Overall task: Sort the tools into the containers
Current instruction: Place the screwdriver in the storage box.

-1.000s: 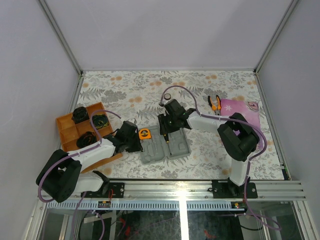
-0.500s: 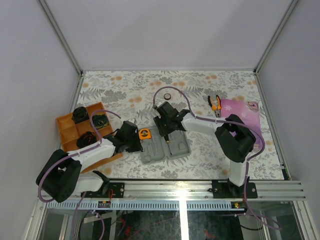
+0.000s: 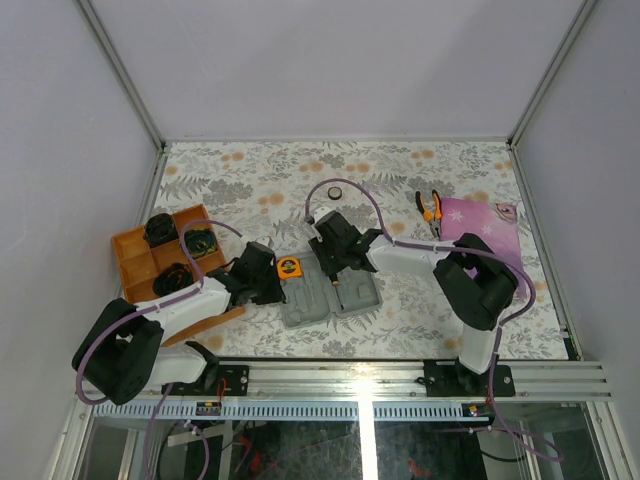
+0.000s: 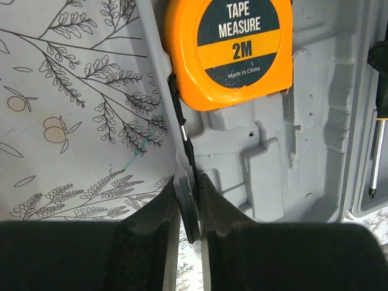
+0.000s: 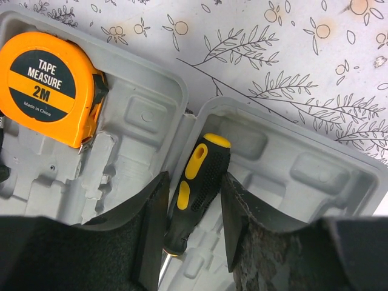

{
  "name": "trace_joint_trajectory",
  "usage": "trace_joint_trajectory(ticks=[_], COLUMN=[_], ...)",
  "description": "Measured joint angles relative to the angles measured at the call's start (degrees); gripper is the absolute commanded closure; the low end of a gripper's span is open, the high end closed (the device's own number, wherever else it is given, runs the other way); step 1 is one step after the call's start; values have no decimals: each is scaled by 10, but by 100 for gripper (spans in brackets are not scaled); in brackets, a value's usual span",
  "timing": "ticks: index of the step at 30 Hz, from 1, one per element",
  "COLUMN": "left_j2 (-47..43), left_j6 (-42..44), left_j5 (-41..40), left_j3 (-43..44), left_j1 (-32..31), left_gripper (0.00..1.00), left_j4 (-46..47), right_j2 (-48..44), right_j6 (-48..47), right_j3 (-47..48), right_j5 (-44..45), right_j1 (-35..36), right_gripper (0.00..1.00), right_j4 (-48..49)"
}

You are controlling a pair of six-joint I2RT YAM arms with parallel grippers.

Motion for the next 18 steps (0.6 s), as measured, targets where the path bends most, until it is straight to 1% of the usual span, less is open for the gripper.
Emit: trace_joint_trajectory(ticks=[6,11,15,18], left_j2=[1,3,3,2], left_j6=[0,-1,-1,-1], left_j5=[3,13,17,18], left_j3=[0,0,0,0], left_j1=[0,-3,-5,-5], left_gripper=[89,88,88,88], left_j4=[4,6,5,7], right_j2=[-33,-74,-101,-118], right_j6=[11,32,45,49], right_j3=[-51,-105,-137,-156], right_j5=[26,35,43,49], right_j1=[8,11,14,15], right_gripper=[91,96,99,100], right_j4=[50,77,96,100])
